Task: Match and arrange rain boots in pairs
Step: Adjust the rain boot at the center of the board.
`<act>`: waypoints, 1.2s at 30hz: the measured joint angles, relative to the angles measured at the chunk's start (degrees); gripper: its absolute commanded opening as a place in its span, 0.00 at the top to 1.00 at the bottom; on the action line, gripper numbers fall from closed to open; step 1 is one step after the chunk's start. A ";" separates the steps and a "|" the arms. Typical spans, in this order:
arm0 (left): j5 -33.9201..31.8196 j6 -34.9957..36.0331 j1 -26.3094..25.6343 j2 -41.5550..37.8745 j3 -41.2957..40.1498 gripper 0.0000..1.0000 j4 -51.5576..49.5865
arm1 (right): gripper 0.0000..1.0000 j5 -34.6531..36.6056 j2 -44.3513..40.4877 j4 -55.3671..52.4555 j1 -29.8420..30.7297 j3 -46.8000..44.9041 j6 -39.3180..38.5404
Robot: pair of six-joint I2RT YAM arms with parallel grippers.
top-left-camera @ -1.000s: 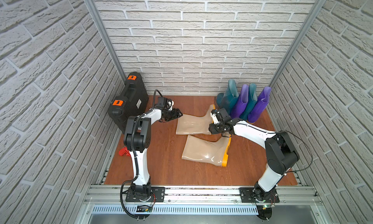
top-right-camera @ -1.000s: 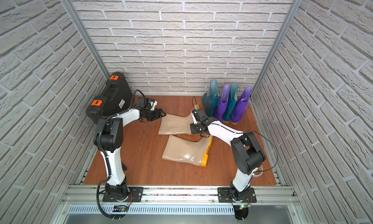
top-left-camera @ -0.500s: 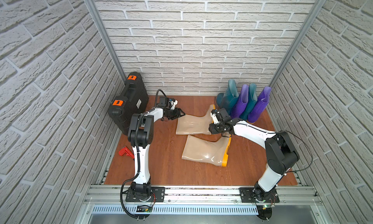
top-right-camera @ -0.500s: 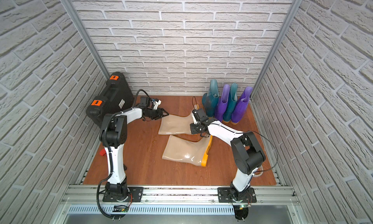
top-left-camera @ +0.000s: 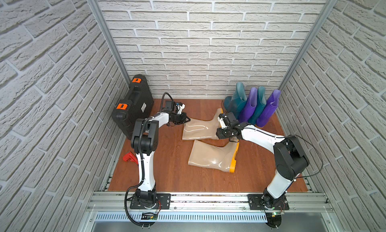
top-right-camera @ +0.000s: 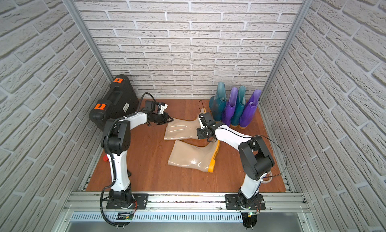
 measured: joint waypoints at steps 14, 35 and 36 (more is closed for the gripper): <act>-14.51 4.11 -1.29 -14.27 20.63 1.00 -28.48 | 0.58 -1.31 -2.36 -3.06 0.22 5.05 0.11; -23.26 11.78 -0.42 -16.61 26.80 0.59 -46.82 | 0.56 -6.16 2.56 -0.63 7.63 7.93 2.56; -23.32 11.78 -0.42 -16.63 26.80 0.54 -46.82 | 0.56 -6.23 2.56 -0.63 7.72 7.93 2.56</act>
